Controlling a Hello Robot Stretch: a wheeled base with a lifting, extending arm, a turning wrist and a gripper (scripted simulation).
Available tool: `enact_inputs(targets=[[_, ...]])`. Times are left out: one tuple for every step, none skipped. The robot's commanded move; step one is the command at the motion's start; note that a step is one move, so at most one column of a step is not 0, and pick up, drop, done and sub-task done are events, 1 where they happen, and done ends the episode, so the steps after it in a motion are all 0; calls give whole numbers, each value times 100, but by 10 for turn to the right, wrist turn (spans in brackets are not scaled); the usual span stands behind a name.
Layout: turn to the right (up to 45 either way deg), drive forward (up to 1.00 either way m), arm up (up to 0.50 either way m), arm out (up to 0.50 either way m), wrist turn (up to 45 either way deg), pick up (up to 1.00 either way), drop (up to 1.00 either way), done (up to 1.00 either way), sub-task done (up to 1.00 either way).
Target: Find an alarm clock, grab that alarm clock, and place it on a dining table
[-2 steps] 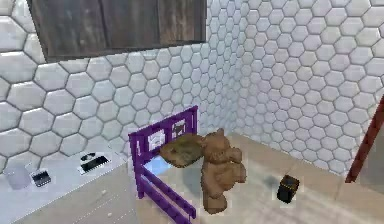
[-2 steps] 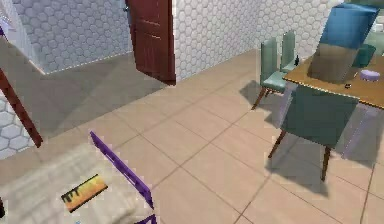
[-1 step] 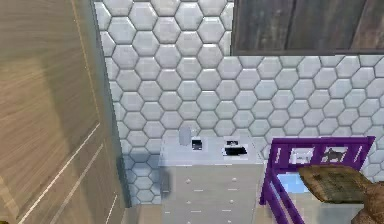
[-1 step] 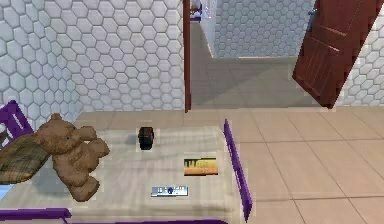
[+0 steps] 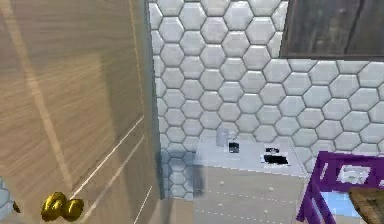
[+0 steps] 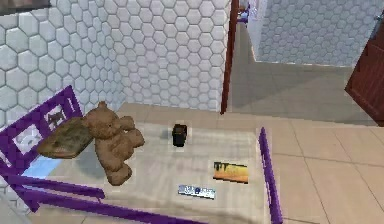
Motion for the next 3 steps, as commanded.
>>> enact_inputs(targets=[[450,0,0,0,0,0,0,0,0],[450,0,0,0,0,0,0,0,0],[450,0,0,0,0,0,0,0,0]])
